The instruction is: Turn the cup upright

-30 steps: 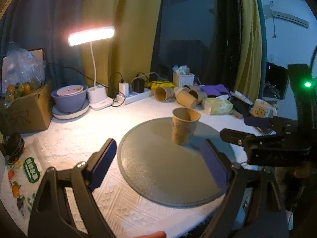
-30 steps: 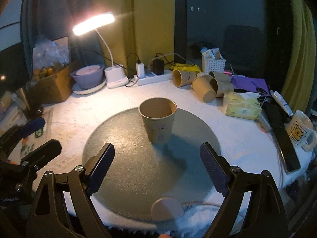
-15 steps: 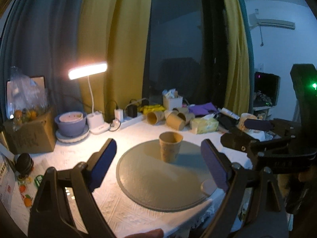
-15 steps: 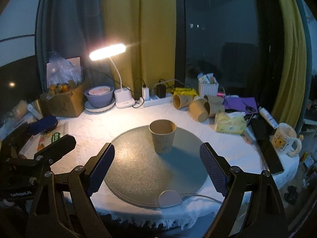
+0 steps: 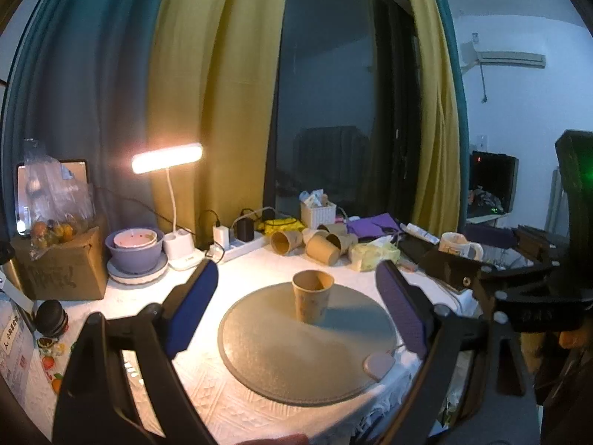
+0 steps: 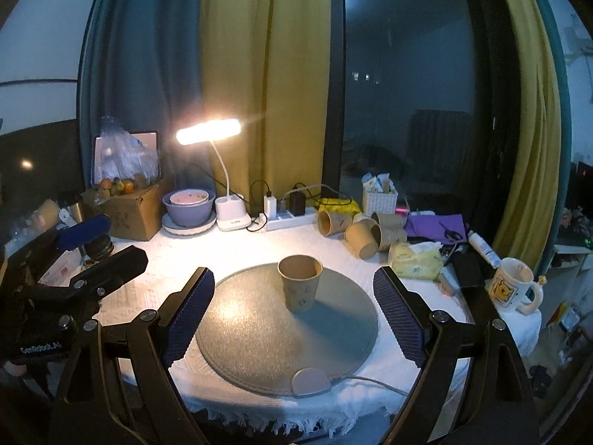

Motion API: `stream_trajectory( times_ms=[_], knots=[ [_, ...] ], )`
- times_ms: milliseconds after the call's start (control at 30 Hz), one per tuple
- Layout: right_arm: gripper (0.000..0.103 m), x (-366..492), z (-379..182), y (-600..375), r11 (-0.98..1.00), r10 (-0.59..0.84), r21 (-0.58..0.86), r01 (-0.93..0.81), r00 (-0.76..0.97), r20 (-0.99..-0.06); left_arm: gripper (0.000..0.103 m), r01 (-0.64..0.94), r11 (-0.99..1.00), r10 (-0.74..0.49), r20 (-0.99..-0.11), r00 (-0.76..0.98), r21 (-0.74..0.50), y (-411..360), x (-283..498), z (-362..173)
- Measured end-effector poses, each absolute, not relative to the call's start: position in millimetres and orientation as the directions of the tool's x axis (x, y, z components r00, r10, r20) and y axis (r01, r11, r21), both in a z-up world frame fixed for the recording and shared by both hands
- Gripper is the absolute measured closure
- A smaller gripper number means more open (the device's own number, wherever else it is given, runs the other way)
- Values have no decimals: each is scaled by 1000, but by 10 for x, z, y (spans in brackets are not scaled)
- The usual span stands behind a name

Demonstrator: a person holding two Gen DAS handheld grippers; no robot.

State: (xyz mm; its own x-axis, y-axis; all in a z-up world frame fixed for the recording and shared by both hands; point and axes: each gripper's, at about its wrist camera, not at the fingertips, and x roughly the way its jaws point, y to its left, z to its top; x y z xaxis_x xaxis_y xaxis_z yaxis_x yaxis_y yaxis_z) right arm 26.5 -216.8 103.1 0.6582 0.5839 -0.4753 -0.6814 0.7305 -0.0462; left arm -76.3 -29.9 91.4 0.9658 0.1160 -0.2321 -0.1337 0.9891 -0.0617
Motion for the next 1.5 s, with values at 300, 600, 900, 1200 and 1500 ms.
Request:
stream_trajectory(
  times_ms=[300, 600, 900, 1200, 1500],
  knots=[
    [13, 177, 1155, -2226, 733, 590, -57, -678, 676, -442, 15, -124, 990, 107, -200, 974, -73, -286, -842, 1024],
    [13, 130, 1194, -2226, 734, 589, -70, -676, 684, -430, 15, -122, 989, 105, -187, 977, -83, -267, -893, 1080],
    [13, 122, 1215, -2244, 734, 590, -70, -676, 685, -427, 15, -113, 990, 96, -189, 977, -83, -288, -888, 1098],
    [13, 120, 1231, -2268, 735, 587, -69, -675, 684, -433, 15, -102, 991, 83, -198, 977, -88, -281, -851, 1095],
    [13, 161, 1179, -2274, 735, 584, -68, -675, 680, -444, 15, -100, 991, 81, -200, 977, -88, -278, -847, 1088]
  ],
)
